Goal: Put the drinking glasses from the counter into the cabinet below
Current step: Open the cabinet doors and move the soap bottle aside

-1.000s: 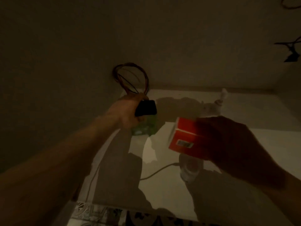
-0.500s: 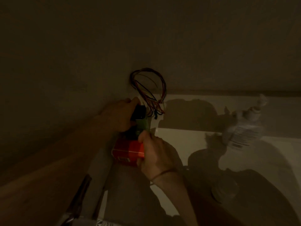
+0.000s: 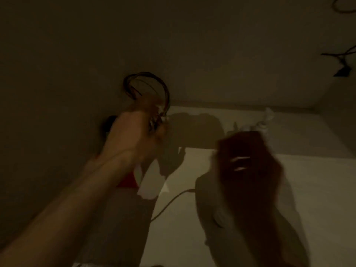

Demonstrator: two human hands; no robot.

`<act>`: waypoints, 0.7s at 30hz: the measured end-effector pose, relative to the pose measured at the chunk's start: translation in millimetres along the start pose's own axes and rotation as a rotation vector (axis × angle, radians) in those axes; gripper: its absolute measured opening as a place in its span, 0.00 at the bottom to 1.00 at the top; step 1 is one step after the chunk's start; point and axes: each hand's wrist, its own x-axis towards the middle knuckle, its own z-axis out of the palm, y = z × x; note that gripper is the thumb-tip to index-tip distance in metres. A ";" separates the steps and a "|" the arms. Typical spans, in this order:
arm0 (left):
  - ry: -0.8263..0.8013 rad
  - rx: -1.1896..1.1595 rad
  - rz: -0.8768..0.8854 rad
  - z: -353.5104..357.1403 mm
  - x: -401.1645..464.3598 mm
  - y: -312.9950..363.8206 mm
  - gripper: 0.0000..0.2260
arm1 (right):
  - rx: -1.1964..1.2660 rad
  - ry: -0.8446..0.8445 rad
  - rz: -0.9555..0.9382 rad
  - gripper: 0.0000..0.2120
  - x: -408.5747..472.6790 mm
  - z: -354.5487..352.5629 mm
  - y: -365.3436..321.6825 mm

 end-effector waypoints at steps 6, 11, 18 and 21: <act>-0.516 -0.178 0.062 96.6 -101.6 71.9 0.43 | -0.388 -0.027 0.316 0.32 64.4 -101.3 110.7; -0.547 -0.012 0.150 122.1 -121.4 70.1 0.33 | -0.215 -0.516 0.411 0.53 95.3 -77.6 138.2; -0.443 -0.030 0.062 71.4 -123.9 71.5 0.20 | -0.413 -0.557 0.237 0.36 89.4 -59.0 141.3; -0.364 0.029 0.019 33.7 -136.1 49.9 0.20 | -0.408 -0.585 0.030 0.31 67.5 -59.3 125.0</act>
